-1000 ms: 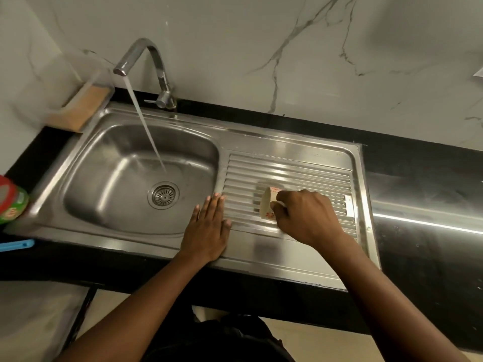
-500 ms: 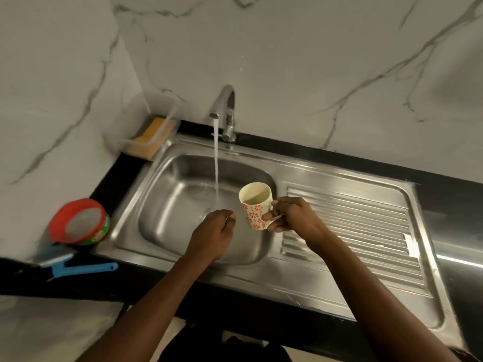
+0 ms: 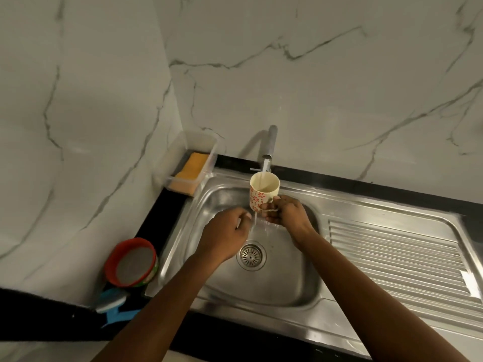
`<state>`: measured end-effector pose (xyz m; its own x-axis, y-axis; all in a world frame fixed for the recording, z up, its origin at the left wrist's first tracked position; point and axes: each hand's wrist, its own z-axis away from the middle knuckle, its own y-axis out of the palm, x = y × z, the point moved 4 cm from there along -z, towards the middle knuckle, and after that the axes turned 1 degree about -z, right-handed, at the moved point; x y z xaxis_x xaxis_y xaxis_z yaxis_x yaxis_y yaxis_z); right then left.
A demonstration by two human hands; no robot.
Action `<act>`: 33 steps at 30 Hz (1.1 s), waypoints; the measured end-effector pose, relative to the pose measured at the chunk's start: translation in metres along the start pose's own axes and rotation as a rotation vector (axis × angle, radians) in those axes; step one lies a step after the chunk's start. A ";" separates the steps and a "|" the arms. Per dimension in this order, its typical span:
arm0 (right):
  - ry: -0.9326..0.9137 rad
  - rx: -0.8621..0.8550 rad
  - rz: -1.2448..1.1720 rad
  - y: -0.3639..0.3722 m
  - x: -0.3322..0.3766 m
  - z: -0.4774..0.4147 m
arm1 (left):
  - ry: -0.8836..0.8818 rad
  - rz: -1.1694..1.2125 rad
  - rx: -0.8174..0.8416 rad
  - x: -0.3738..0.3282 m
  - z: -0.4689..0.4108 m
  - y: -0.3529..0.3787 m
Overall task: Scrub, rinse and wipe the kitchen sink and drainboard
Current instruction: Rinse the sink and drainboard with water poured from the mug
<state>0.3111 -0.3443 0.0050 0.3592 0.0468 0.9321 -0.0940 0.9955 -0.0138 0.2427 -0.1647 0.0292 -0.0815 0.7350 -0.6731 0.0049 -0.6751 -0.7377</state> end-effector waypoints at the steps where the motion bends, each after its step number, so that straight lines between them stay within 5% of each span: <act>1: -0.001 -0.010 -0.007 0.002 0.000 -0.003 | 0.008 0.005 -0.002 -0.001 -0.002 -0.002; 33: -0.055 -0.022 -0.074 0.012 0.015 -0.004 | 0.136 0.049 -0.003 -0.014 -0.014 -0.025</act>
<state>0.3193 -0.3317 0.0173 0.3124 -0.0311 0.9494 -0.0485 0.9976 0.0486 0.2579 -0.1568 0.0565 0.0550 0.7030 -0.7090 0.0089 -0.7104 -0.7037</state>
